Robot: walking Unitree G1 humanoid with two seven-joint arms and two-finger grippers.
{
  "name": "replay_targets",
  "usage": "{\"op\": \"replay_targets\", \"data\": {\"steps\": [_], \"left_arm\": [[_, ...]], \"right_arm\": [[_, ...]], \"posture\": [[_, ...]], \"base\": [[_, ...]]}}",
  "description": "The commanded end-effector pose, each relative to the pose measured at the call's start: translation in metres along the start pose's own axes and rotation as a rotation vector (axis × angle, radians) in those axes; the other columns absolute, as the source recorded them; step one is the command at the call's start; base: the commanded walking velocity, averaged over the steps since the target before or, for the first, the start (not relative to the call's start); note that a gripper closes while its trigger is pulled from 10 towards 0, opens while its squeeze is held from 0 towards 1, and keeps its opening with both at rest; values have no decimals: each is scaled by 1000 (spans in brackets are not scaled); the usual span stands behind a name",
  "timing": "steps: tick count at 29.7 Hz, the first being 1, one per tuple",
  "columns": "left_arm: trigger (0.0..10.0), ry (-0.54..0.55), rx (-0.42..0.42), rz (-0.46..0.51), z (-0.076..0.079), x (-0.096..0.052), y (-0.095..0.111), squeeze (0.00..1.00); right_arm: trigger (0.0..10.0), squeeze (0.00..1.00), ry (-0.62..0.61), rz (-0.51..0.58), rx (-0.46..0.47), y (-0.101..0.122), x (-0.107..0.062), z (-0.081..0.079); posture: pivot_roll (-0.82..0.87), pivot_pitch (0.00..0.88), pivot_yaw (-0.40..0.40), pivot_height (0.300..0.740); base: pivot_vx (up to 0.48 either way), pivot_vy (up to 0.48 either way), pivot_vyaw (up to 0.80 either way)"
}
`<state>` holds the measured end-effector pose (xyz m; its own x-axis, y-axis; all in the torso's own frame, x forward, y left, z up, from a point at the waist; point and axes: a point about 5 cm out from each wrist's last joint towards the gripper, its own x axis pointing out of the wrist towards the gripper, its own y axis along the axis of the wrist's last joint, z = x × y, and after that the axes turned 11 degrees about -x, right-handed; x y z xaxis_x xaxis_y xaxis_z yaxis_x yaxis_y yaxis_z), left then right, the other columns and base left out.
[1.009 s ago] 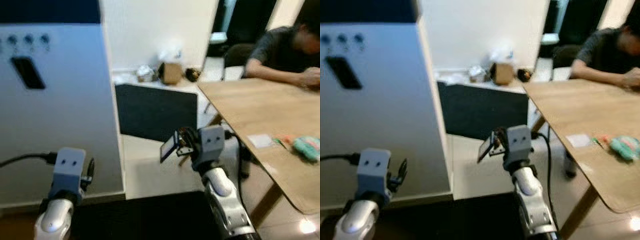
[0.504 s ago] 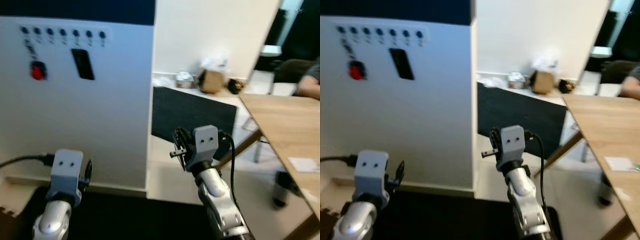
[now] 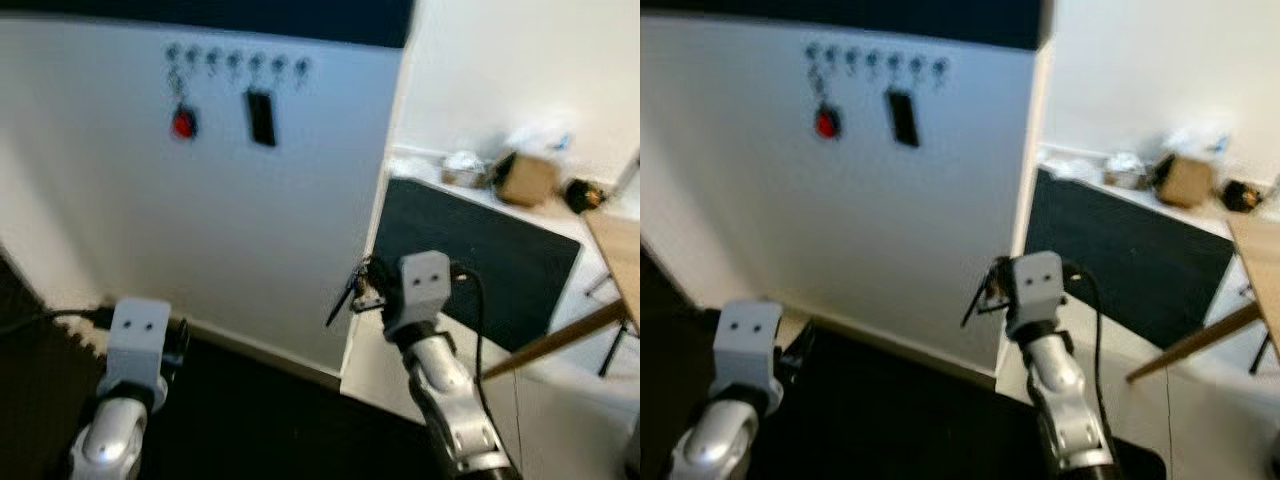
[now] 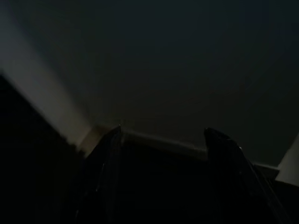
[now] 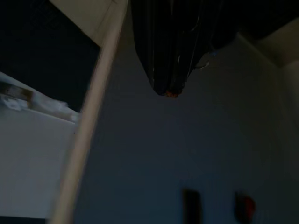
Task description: Hang keys on a hook
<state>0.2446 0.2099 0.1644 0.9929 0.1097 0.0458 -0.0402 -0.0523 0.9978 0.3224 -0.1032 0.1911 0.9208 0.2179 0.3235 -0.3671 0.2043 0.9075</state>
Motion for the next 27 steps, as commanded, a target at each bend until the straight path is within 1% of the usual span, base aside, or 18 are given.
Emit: {"op": "replay_targets", "data": {"steps": [1,7,10,27], "left_arm": [[10000,-3,7,-31,1,-1,-6,0],[10000,-1,9,-37,0,-1,-8,0],[10000,-1,10,-38,1,-1,-8,0],[10000,7,-11,-46,1,-1,-10,0]], "right_arm": [[10000,0,3,-18,7,-5,-4,-1],[10000,0,3,-18,5,-5,-4,-1],[10000,0,3,-18,4,-5,-4,-1],[10000,0,6,-18,13,-5,-4,-1]], "posture": [[164,138,-47,740],[163,135,-48,740],[162,135,-48,740],[158,135,-52,740]], "base": [[0,0,800],[0,0,786],[0,0,494],[0,0,0]]}}
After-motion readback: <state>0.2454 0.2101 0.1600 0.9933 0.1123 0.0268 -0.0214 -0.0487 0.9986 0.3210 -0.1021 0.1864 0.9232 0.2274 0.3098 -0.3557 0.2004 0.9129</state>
